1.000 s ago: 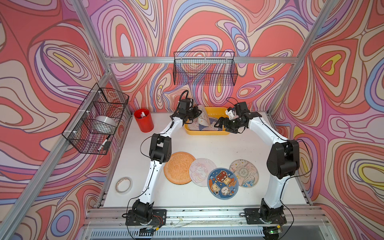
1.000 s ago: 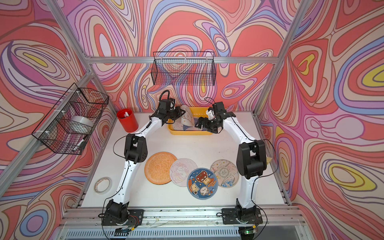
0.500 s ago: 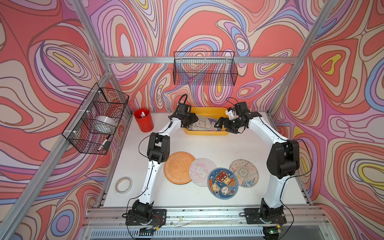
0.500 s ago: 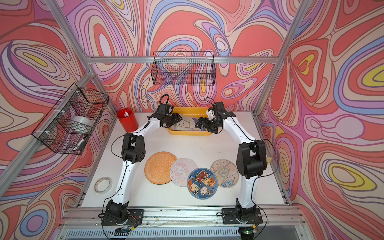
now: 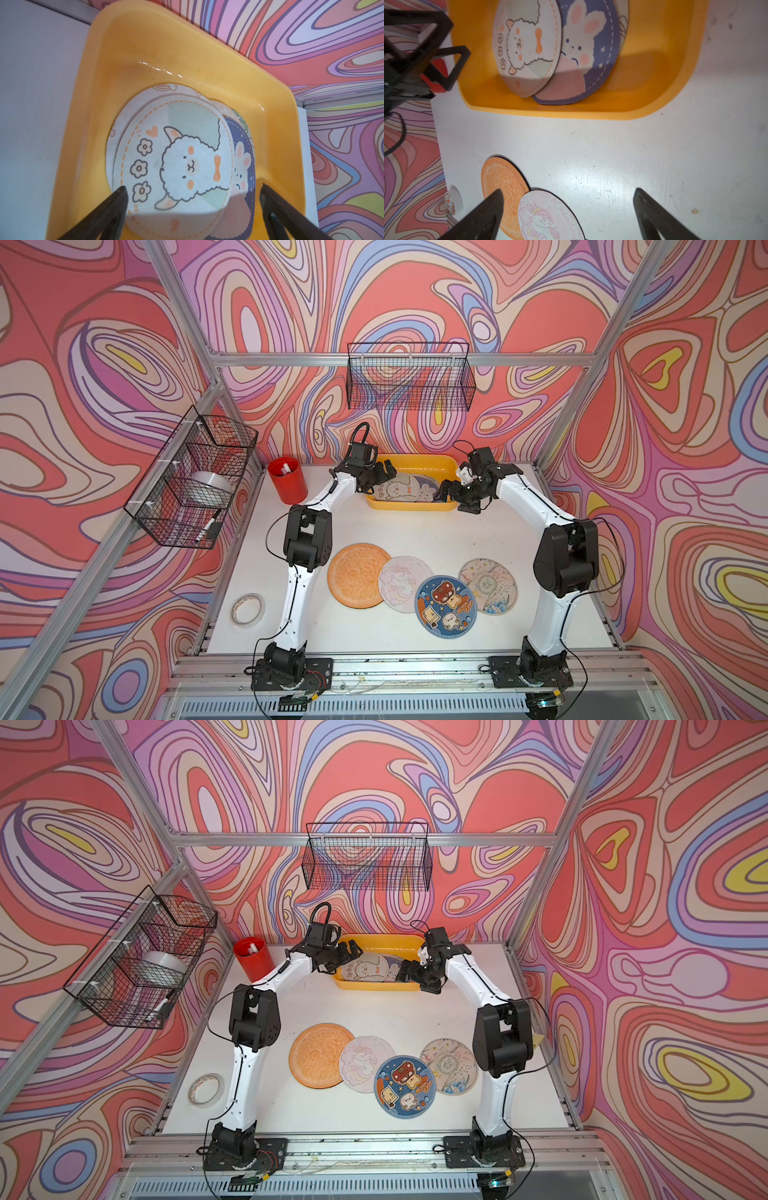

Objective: Put the coasters into the storage box
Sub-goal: Place the coaster in the storage box, then pick up the coaster from the coaster.

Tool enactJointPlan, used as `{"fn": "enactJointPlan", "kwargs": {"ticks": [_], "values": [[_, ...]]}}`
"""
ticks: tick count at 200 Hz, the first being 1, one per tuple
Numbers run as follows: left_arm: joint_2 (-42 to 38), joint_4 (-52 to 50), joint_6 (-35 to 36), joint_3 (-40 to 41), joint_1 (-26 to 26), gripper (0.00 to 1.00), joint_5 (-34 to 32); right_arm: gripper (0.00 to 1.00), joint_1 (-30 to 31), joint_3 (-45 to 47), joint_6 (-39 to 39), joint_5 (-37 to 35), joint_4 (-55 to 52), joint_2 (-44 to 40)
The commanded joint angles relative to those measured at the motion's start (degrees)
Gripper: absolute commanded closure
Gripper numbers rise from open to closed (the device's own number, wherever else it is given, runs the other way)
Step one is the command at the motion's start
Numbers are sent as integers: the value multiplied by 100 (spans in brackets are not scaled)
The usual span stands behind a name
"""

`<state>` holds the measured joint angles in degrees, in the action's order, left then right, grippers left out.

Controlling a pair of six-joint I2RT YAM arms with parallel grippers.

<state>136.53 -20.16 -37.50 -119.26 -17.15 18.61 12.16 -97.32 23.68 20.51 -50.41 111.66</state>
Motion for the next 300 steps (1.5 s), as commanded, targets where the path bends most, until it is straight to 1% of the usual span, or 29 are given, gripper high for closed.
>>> {"fn": "enactJointPlan", "kwargs": {"ticks": [1,32,72,78,109,150,174,201,255,272,300], "values": [[-475,79,58,311,21,0,62,2,-5,233,226,-384,-568,-256],[-864,110,123,853,19,0,107,2,-5,843,390,-4,-664,-549],[-1367,-13,238,1466,16,0,125,2,30,1714,433,274,-909,-979],[-1458,-9,251,1573,16,0,148,2,54,1822,461,306,-964,-1199],[-1952,-90,331,2150,-42,0,302,2,258,2355,677,260,-1179,-1554],[-2544,-283,494,3063,-248,0,722,2,386,2991,956,200,-1093,-1994],[-2778,-375,730,3486,-461,0,979,3,512,3303,1045,168,-976,-2094],[-2866,-756,1118,3600,-799,0,1137,4,668,3645,1198,51,-787,-2219],[-2981,-887,1360,4090,-1501,0,1387,7,770,4316,1504,-171,-199,-2590],[-3014,-875,1445,4249,-1724,3,1408,8,771,4489,1484,-305,-95,-2743],[-3065,-825,1449,4442,-2012,13,1384,8,774,4781,1414,-373,143,-2969]]}}
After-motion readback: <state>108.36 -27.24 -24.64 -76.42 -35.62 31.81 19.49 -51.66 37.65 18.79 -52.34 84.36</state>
